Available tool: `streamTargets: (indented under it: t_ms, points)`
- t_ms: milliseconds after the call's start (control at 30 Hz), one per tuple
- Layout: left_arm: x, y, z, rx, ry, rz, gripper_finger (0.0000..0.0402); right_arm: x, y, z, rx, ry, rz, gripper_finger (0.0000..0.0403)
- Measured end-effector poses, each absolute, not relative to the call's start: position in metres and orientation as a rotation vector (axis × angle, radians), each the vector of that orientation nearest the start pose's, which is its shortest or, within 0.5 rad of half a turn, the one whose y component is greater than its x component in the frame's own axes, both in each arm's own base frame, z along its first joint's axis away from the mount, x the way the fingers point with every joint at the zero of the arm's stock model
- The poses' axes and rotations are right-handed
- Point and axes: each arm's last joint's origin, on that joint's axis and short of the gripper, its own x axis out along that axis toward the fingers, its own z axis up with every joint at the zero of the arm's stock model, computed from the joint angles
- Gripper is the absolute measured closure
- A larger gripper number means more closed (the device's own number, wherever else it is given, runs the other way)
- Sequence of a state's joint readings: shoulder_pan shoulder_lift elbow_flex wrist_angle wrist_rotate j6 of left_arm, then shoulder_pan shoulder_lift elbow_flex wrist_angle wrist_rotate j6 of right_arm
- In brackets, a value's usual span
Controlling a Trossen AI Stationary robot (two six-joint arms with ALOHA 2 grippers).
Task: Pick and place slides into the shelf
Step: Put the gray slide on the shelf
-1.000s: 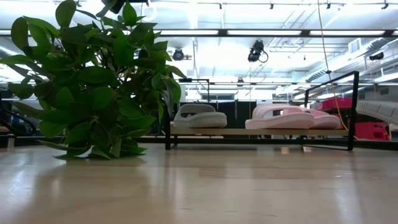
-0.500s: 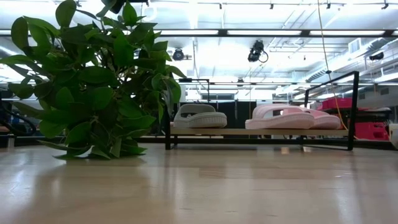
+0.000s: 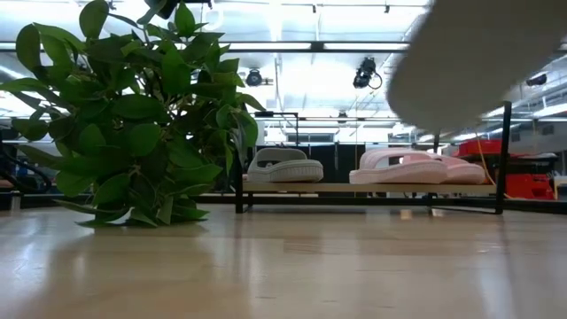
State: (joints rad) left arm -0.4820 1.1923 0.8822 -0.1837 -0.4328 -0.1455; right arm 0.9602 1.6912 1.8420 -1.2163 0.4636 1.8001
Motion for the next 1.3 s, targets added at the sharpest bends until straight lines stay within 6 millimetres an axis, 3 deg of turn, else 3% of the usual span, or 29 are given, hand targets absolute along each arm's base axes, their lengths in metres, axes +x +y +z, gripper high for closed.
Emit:
streamTargets:
  t_ms: [267,567,900,1300]
  points:
    - [0.235,-0.111,0.291,0.02,0.402,-0.065,0.023,0.199,0.246,0.431,0.921,0.808,-0.241,0.0391]
    - [0.24,-0.114,0.306,0.04,0.325,-0.231,0.023,0.206,0.224,0.469,0.866,0.775,-0.091,0.0391]
    - [0.248,-0.101,0.335,0.082,0.239,-0.309,0.0218,0.222,0.206,0.479,0.887,0.869,0.027,0.0391]
    - [0.253,-0.088,0.337,0.04,0.235,-0.362,0.0154,0.247,0.182,0.483,0.837,0.836,0.1,0.0391]
